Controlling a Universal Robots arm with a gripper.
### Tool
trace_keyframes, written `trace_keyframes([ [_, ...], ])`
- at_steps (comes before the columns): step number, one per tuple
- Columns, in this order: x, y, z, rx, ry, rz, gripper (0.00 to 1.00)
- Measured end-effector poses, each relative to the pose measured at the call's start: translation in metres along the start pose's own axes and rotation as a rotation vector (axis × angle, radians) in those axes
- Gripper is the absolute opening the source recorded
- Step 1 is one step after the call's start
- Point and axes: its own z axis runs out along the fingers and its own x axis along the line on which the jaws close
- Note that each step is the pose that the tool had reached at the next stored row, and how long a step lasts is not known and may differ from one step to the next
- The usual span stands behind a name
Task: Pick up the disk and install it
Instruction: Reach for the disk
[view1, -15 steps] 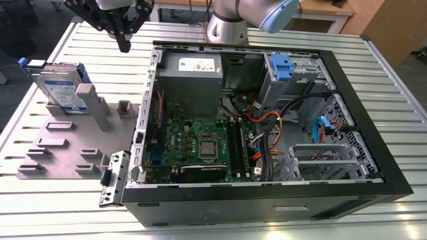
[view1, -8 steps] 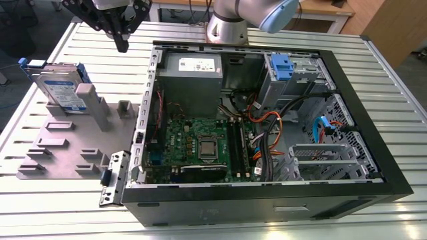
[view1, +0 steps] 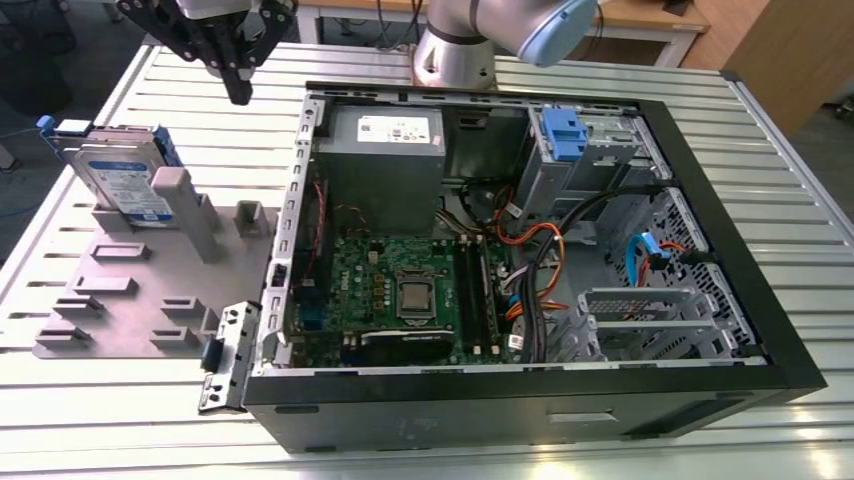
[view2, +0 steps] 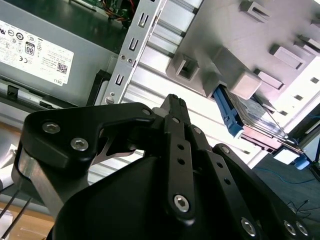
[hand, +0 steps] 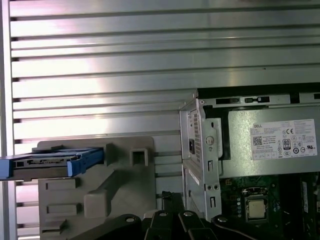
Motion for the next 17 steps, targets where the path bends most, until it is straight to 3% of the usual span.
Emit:
trace_keyframes([
  [17, 0.0154, -0.0012, 0.0, -0.0001, -0.0001, 0.0, 0.11],
])
